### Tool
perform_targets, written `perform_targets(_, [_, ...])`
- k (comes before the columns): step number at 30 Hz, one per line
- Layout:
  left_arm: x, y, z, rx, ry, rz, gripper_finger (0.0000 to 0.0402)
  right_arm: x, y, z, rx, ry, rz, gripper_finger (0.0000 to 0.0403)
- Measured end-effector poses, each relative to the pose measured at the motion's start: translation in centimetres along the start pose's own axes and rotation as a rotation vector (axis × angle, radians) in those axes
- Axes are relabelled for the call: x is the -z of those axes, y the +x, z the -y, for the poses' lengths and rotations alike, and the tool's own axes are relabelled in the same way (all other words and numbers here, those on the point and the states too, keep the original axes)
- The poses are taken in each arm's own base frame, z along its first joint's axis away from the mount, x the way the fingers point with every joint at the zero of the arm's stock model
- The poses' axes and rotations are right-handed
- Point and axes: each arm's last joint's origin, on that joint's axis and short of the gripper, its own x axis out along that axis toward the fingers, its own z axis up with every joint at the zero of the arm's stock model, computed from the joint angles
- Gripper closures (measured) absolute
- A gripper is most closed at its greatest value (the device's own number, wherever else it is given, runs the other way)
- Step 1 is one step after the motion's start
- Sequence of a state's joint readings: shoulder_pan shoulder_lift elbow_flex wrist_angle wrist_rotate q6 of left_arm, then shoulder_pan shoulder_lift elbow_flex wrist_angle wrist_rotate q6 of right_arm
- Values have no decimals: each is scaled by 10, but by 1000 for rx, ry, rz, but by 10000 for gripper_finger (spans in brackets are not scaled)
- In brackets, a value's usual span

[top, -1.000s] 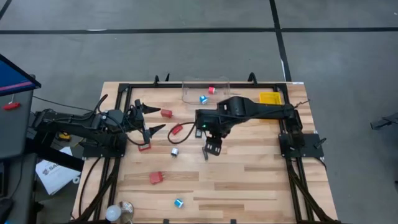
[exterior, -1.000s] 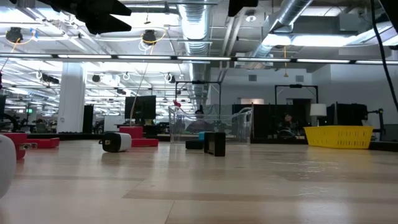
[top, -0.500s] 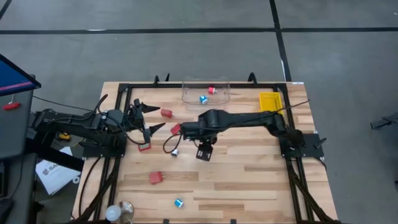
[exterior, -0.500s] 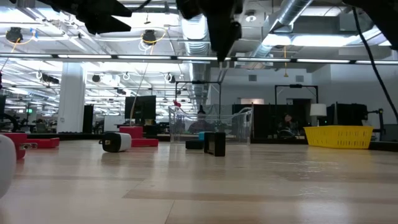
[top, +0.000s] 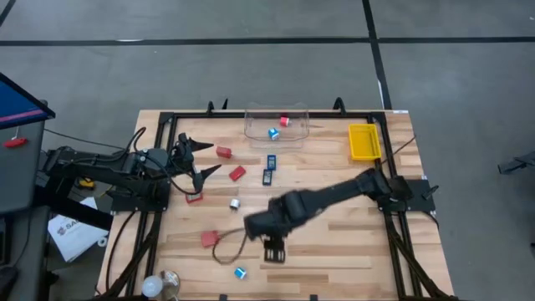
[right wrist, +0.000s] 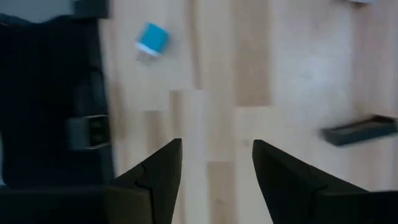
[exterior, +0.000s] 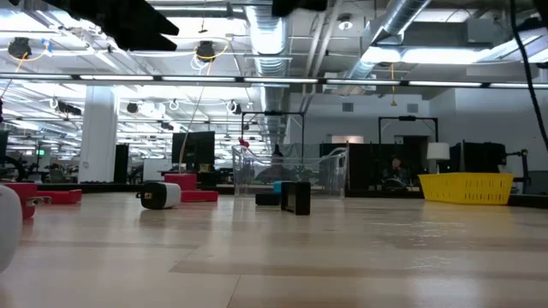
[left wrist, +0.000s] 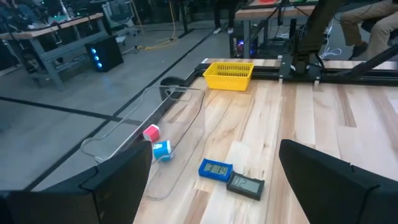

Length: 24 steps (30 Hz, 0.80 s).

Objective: Pick & Place Office items
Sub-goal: Put the white charger adapter into the transparent bin

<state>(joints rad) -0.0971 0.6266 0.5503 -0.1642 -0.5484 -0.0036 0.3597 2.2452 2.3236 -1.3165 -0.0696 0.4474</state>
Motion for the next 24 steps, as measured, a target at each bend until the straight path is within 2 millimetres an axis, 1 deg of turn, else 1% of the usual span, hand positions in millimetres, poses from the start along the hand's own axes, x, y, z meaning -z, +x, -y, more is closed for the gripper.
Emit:
perform_targets(4, [0,0,2,73,-23,-3,52,12,2,-27,13,9,20,214])
perform_targets(6, [1,0,6,144,-19,-12,52,22,1,-36,65,11,8,214])
perform_targets(8, [2,0,10,197,-12,-22,52,30,-2,-40,127,17,1,214])
perform_targets(10, [4,1,15,222,-13,-37,52,39,-9,-43,204,21,4,214])
perform_targets(12, [7,3,22,246,-22,-76,52,43,-20,-43,249,27,42,214])
perform_targets(16, [24,8,42,284,18,-215,52,47,-38,-43,293,32,113,214])
perform_targets(21, [45,16,67,235,111,-339,52,50,-58,-39,320,45,170,214])
perform_targets(24, [55,21,74,186,152,-455,52,52,-65,-34,351,60,174,214])
